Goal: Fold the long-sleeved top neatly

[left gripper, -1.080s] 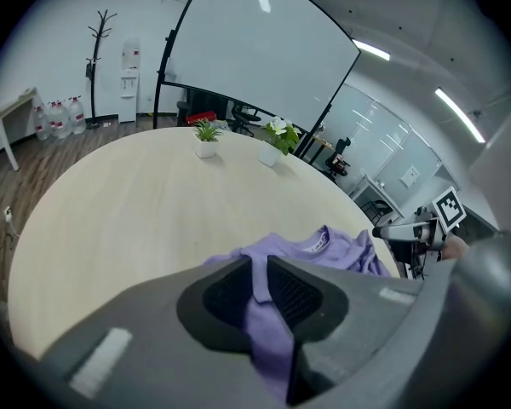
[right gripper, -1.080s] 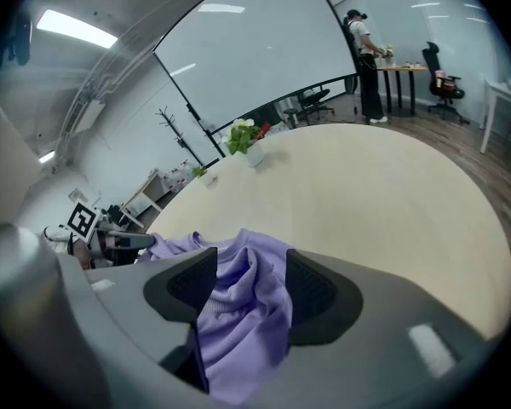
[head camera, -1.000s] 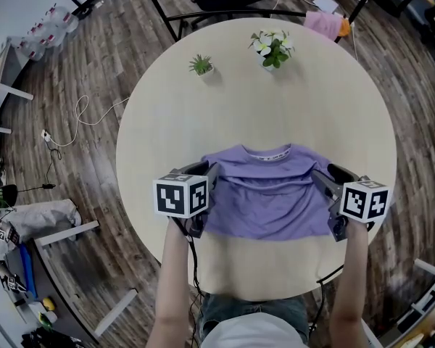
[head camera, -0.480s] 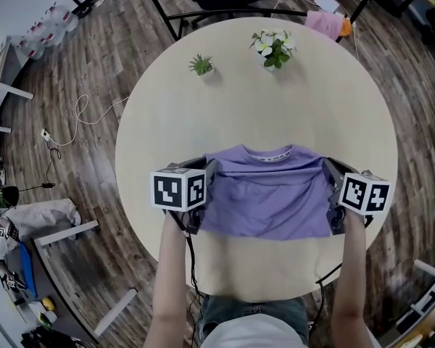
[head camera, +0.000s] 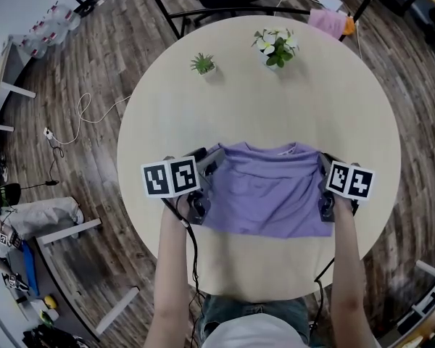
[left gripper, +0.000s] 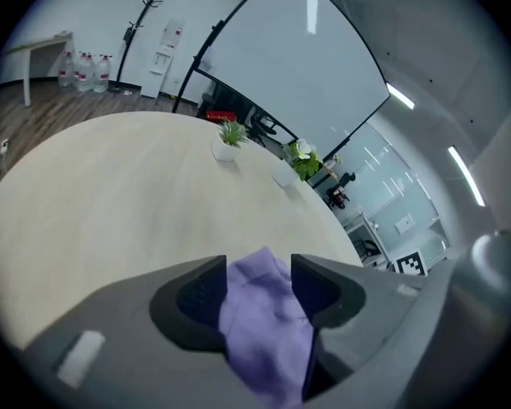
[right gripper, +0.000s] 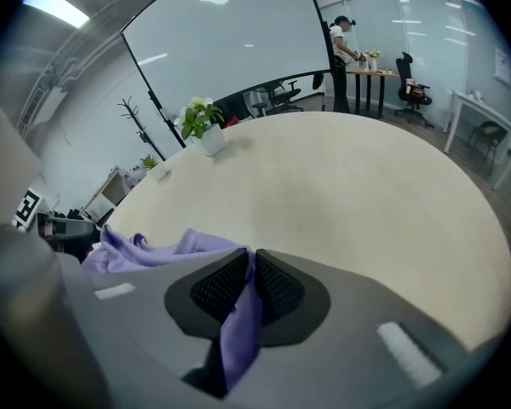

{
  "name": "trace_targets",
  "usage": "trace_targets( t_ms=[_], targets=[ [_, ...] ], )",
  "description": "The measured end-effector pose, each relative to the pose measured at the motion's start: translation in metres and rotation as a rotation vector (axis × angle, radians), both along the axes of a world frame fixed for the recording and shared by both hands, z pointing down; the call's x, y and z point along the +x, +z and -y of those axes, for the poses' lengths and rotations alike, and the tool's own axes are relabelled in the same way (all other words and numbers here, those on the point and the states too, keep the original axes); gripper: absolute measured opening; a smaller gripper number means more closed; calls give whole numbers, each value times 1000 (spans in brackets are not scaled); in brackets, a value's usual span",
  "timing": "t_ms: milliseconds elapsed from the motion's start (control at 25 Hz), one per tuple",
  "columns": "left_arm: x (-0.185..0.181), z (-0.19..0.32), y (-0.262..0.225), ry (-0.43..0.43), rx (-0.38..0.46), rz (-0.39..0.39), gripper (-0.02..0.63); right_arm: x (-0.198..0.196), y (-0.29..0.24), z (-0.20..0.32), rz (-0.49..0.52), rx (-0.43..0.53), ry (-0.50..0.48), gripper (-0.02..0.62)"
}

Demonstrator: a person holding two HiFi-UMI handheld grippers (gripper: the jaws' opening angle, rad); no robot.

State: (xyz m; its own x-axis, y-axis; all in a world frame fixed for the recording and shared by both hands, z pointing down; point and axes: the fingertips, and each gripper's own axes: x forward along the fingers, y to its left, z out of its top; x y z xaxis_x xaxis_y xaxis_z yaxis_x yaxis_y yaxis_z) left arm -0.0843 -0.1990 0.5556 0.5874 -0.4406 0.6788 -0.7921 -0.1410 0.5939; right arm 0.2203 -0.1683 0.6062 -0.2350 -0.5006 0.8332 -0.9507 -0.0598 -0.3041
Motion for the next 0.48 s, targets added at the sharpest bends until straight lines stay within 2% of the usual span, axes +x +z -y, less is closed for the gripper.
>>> trace_targets(
  t_ms=[240,400,480],
  targets=[
    [-11,-1,-3,6,24,87,244,5,-18,4,-8,72,12,168],
    [-11,-8,-10,3,44,108,219,19,-38,-4,-81,126,6,169],
    [-10,-13,-18,17,80,133,181,24,-47,-13,-113,149,-11,119]
  ],
)
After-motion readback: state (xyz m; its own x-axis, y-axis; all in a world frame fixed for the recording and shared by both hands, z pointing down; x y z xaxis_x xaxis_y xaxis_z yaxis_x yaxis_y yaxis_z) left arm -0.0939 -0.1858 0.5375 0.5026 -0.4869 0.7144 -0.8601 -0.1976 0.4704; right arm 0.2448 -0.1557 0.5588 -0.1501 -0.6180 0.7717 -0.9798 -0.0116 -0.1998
